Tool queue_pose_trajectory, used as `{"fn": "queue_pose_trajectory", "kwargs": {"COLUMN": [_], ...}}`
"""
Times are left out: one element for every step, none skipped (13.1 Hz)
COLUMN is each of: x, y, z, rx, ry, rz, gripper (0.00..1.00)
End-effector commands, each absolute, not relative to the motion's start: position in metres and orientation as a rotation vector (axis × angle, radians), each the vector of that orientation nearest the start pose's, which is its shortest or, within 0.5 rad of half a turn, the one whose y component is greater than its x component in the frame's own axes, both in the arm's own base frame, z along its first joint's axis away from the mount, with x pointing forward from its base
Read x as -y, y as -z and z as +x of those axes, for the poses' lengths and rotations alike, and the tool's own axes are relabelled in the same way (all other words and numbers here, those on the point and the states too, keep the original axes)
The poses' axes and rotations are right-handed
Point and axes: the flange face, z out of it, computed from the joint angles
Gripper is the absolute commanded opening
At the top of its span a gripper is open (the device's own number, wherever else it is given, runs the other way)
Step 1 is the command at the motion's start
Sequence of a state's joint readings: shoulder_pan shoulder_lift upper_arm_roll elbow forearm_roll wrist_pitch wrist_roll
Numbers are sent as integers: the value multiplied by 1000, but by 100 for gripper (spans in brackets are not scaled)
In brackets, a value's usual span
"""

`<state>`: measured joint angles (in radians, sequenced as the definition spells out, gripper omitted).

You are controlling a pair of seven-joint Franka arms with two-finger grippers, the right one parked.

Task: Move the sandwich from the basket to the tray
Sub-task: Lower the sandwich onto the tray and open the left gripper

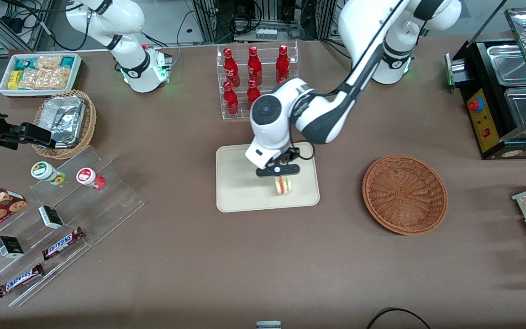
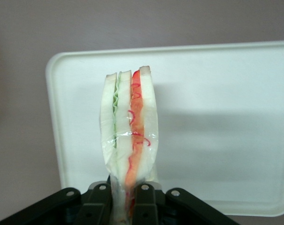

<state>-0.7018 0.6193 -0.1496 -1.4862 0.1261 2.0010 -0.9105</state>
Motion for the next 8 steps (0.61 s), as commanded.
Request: {"fn": "queue_pose_trajectory", "kwargs": {"x": [538, 545, 546, 549, 550, 551, 555, 556], "y": [-284, -274, -268, -266, -261, -255, -251, -245], "z": [467, 459, 457, 456, 457, 457, 451, 449], "rx": [13, -4, -13, -19, -20, -25, -39, -42], "ry": [-56, -62, -61, -45, -32, -35, -40, -48], "rz": [-3064, -3054, -3051, -3067, -3077, -3077, -3074, -3068], "gripper": [0, 0, 0, 0, 0, 0, 0, 0]}}
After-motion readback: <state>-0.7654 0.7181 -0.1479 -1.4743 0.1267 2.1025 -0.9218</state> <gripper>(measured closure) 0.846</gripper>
